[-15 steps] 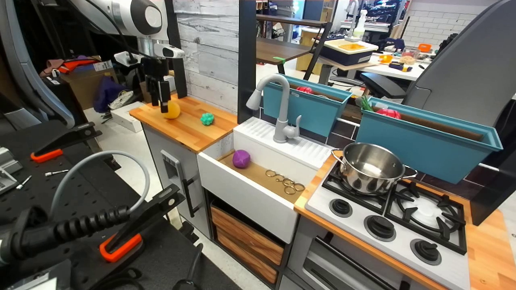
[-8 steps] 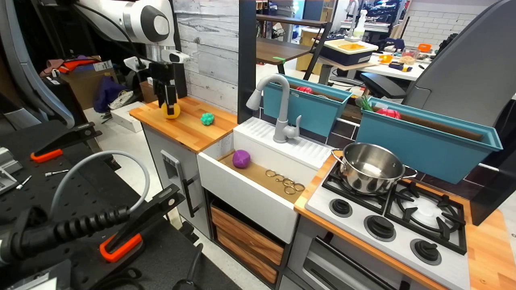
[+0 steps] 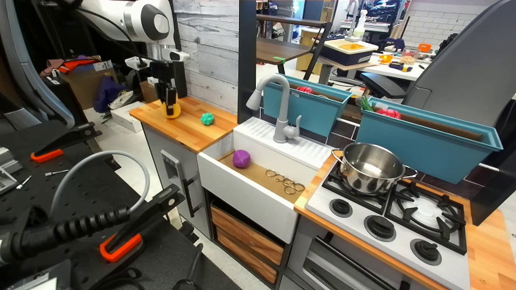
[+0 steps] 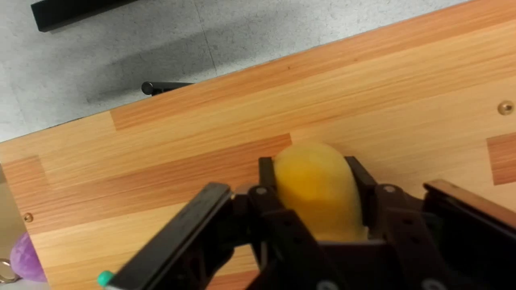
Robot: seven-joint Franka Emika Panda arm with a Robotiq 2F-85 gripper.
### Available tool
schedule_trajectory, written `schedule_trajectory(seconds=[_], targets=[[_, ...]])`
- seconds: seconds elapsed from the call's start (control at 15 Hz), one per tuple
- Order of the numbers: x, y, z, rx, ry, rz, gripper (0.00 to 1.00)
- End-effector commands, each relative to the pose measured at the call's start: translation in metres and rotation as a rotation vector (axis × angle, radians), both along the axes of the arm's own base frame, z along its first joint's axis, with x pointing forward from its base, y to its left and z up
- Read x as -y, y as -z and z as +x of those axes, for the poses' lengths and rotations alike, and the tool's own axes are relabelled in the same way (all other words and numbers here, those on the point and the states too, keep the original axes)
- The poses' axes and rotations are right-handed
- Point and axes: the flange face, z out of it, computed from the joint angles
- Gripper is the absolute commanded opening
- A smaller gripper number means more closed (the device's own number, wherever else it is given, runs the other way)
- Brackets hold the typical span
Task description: Move the yellow ball to the right
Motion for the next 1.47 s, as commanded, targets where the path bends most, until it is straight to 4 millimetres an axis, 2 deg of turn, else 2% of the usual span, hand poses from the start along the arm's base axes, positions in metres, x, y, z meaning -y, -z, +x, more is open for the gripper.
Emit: schedule_trajectory(seconds=[0.0, 0.13, 0.2, 0.27, 0.4, 0.6, 0.73, 1.0, 1.4], targets=[[0.008, -0.009, 0.006, -0.014, 0.011, -0.039, 0.14], [0.012, -0.016, 0.01, -0.018, 0.015, -0.048, 0.04], [0.014, -0.021, 0.011, -0.02, 0.018, -0.047, 0.07], [0.015, -0.025, 0.013, -0.023, 0.021, -0.044, 0.04], [0.02, -0.03, 0.014, -0.034, 0.039, -0.05, 0.06], [0.039, -0.032, 0.02, -0.053, 0.092, -0.066, 0.06], [0.057, -0.028, 0.024, -0.076, 0.151, -0.085, 0.06], [0.093, -0.008, 0.022, -0.149, 0.239, -0.127, 0.06], [0.115, 0.016, 0.01, -0.234, 0.266, -0.166, 0.06]])
